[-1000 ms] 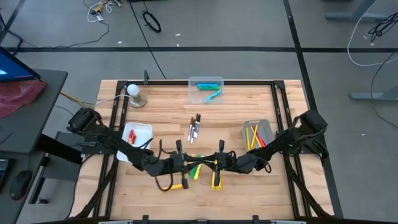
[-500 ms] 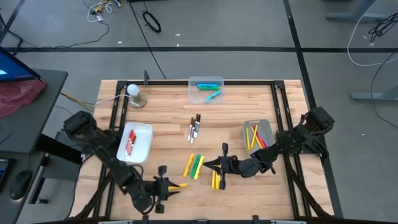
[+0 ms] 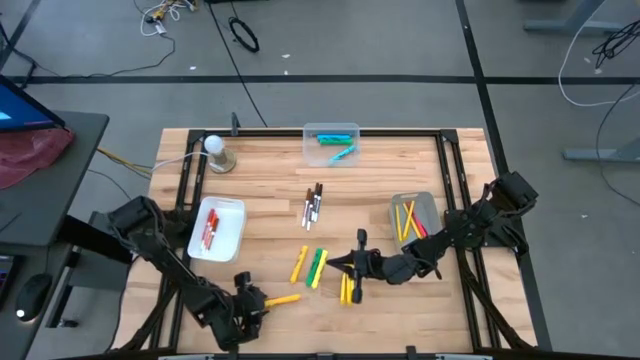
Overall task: Pick & Place Markers
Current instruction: Put the yellow highlighter pen into the transparent bin
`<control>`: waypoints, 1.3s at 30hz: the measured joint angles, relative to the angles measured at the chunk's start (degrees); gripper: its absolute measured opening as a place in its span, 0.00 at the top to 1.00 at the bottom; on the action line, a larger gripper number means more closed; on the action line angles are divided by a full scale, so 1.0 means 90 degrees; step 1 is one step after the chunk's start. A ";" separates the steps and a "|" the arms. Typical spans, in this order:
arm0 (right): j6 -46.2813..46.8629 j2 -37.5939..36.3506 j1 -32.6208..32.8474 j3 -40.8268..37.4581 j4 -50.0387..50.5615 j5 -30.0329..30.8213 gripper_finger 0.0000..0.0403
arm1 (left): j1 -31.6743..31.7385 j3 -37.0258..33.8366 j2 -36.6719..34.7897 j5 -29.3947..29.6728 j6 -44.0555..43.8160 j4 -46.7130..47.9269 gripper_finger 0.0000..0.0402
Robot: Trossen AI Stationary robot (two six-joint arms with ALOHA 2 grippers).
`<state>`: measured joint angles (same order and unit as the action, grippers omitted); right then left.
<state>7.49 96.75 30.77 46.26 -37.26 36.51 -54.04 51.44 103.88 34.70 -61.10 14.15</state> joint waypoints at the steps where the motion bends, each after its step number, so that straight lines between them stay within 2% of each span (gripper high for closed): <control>1: 0.0000 0.0000 -0.0003 0.0000 0.0011 0.0000 0.98 | -0.0011 0.0000 0.0058 -0.0028 -0.0044 0.0050 0.49; 6: 0.0000 0.0000 -0.0005 0.0000 0.0099 0.0003 0.98 | -0.0020 0.0029 0.0222 0.0047 -0.0100 0.0058 0.61; 11: 0.0123 0.0000 -0.0005 0.0000 0.0319 0.0000 0.98 | 0.0013 0.0022 0.0235 0.0141 -0.0112 -0.0026 0.80; 14: 0.0301 0.0000 -0.0003 0.0000 0.0411 -0.0032 0.98 | 0.0012 0.0032 0.0224 0.0087 -0.0133 -0.0080 0.81; 19: 0.0304 0.0002 -0.0006 0.0000 0.0435 -0.0625 0.96 | 0.0069 0.0398 0.0032 0.0064 0.0138 0.0161 0.81; 22: 0.0341 0.0002 -0.0059 0.0006 0.0386 -0.1171 0.89 | 0.0201 0.0777 -0.0233 0.0446 0.0666 0.0221 0.81; 26: 0.0228 0.0007 -0.0126 0.0305 0.0759 -0.1681 0.74 | 0.0689 0.1204 -0.0325 0.0348 0.1278 0.0470 0.81; 33: -0.0267 0.0007 -0.0121 0.0951 0.2280 -0.1876 0.47 | 0.1635 0.1605 -0.0333 -0.0226 0.2106 0.0566 0.81; 36: -0.0266 0.0007 -0.0125 0.0954 0.2690 -0.1927 0.41 | 0.1874 0.1667 -0.0333 -0.0236 0.2402 0.0564 0.81; 39: -0.0165 0.0078 -0.0124 0.0954 0.2862 -0.1947 0.39 | 0.2035 0.1705 -0.0333 -0.0264 0.2573 0.0522 0.81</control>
<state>6.00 97.45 29.65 54.85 -11.50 18.99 -35.73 66.78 100.88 32.32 -37.94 18.85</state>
